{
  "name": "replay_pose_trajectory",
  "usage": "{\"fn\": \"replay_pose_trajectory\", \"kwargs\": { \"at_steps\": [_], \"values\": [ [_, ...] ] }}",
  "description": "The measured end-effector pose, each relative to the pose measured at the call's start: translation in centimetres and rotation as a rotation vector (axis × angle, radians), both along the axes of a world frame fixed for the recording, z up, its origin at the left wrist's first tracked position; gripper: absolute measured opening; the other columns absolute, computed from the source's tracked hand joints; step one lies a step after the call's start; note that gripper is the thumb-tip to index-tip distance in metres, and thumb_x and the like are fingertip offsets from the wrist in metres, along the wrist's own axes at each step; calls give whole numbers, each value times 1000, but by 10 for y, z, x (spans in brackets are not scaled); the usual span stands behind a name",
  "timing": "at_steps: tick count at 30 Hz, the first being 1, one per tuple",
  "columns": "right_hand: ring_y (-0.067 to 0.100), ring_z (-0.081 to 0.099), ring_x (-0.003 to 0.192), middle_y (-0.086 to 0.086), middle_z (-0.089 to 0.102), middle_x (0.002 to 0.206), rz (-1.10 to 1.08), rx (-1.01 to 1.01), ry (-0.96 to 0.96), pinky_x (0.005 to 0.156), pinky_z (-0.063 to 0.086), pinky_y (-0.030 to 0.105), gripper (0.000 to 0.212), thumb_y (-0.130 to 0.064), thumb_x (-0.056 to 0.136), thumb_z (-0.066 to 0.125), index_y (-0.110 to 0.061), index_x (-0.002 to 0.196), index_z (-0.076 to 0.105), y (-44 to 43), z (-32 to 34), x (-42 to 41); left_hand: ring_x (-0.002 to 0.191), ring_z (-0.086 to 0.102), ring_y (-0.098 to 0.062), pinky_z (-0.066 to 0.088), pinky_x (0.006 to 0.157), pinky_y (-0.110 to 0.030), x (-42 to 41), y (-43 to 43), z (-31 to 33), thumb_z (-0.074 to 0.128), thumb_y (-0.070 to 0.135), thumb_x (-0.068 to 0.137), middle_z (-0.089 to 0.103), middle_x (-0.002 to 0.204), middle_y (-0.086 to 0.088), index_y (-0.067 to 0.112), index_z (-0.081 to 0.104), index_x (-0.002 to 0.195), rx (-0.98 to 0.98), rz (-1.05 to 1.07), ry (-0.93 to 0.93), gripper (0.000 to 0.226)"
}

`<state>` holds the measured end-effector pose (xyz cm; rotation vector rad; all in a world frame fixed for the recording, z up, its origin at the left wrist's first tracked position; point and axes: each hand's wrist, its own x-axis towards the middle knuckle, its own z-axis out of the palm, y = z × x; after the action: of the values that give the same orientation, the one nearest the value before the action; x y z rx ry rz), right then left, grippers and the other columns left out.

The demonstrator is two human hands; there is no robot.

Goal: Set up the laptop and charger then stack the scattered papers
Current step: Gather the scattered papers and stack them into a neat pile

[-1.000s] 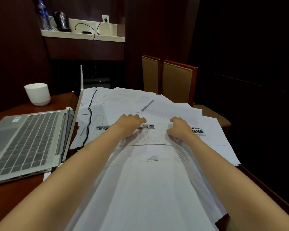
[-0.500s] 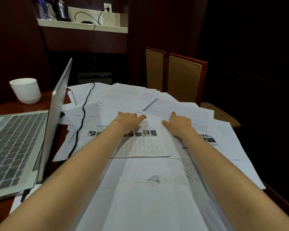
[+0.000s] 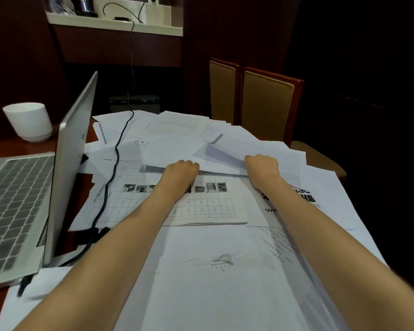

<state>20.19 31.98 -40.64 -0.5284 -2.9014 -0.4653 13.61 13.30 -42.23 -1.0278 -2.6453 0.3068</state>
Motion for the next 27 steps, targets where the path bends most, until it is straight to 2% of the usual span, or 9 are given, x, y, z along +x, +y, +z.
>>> {"fn": "replay_pose_trajectory", "kwargs": {
  "at_steps": [1,4,7,10,13,16,21,24,27],
  "values": [
    [30,60,102,11,62,112,4,-48,49,75,43,33,29,0,90,49,-8,118,52,-2,0,1,91,59,-20,36,62,-23,3,-2,1,58,-9,79,57,91,-4,5,54,106,12,-58,58,30],
    [33,60,94,13,65,103,66,-175,150,65,33,29,32,6,85,45,-9,112,54,-13,0,2,50,55,-16,35,39,-17,3,-4,3,84,-8,26,58,61,-3,8,62,64,19,-311,291,47],
    [30,59,98,9,65,106,180,-185,107,69,36,30,33,-1,89,44,-16,116,56,-30,0,4,77,60,-24,48,64,-31,0,-2,-2,78,-3,49,63,89,-10,11,62,62,7,-421,498,25],
    [26,58,103,4,66,110,262,-175,34,79,41,32,31,-8,94,43,-20,118,57,-45,-1,9,104,57,-29,41,87,-40,6,-2,2,69,6,67,64,110,-14,13,64,65,33,-533,616,9],
    [25,59,103,5,66,113,332,-251,49,78,43,32,31,-14,98,38,-22,121,58,-53,1,18,71,70,-23,56,66,-35,10,-4,-1,87,10,50,71,78,-7,9,57,77,6,-514,431,40],
    [26,55,112,5,62,124,285,-524,79,88,44,34,37,-21,98,36,-21,133,50,-55,10,32,29,43,-11,28,31,-13,15,-14,0,90,10,37,48,46,4,13,36,83,77,-405,274,70],
    [18,50,118,1,55,129,163,-875,534,93,41,27,36,-8,93,43,-16,126,54,-49,16,48,31,9,-6,-3,34,-15,25,-32,10,82,1,44,8,48,10,12,40,90,186,-229,209,63],
    [20,46,118,5,49,129,36,-916,761,83,34,20,33,-2,91,44,-10,121,53,-48,18,52,40,28,-9,20,37,-22,30,-40,12,51,-6,82,28,58,9,10,33,128,201,-97,62,51],
    [26,47,114,9,43,129,-172,-1102,859,81,37,25,37,0,87,46,-6,123,48,-50,18,54,54,46,-16,34,46,-26,36,-45,16,44,-4,89,41,70,6,14,14,145,289,-62,53,65]
  ]
}}
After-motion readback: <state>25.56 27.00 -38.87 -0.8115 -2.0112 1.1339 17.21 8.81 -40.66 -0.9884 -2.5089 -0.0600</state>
